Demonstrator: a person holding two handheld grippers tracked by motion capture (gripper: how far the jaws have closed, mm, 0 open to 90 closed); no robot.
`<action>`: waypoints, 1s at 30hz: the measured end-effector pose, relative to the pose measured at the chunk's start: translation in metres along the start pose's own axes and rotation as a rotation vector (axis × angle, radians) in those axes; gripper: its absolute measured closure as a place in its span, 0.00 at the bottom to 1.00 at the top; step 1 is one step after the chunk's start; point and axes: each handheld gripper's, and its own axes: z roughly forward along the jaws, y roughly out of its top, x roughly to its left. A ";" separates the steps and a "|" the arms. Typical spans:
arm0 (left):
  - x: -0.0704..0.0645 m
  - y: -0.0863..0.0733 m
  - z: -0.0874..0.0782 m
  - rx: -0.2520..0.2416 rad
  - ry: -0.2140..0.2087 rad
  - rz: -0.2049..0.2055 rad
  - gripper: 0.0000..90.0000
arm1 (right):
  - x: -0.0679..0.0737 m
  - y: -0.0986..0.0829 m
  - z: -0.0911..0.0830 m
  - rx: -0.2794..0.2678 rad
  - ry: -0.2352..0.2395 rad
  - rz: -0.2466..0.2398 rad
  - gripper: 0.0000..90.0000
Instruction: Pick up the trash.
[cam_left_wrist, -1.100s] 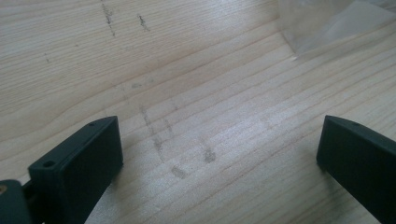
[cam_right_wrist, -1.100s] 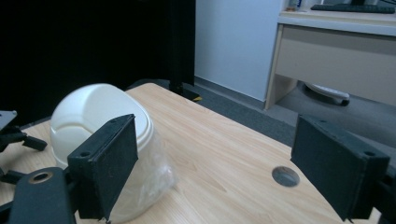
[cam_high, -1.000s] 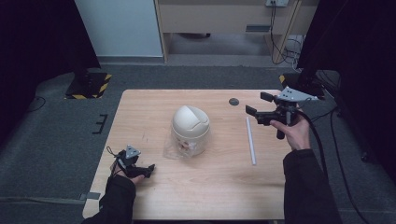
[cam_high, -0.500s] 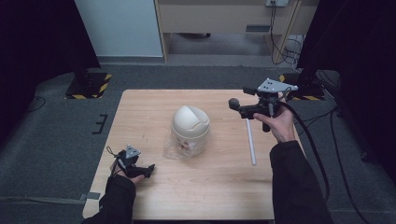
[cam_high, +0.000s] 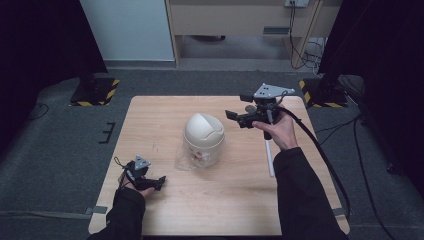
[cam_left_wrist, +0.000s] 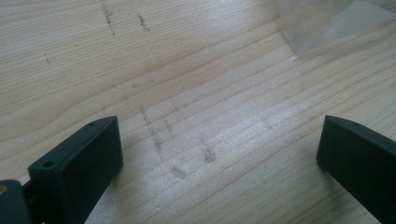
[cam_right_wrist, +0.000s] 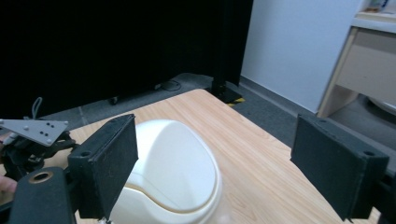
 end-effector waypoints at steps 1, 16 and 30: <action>0.000 0.000 0.000 0.000 0.000 0.000 0.00 | 0.001 0.000 0.003 0.002 0.005 0.000 0.17; 0.000 0.000 0.000 0.000 0.000 -0.001 0.00 | 0.024 -0.026 0.047 0.107 0.119 -0.010 0.17; 0.000 0.000 0.000 0.000 0.000 0.000 0.00 | 0.041 -0.060 0.078 0.258 0.187 -0.033 0.16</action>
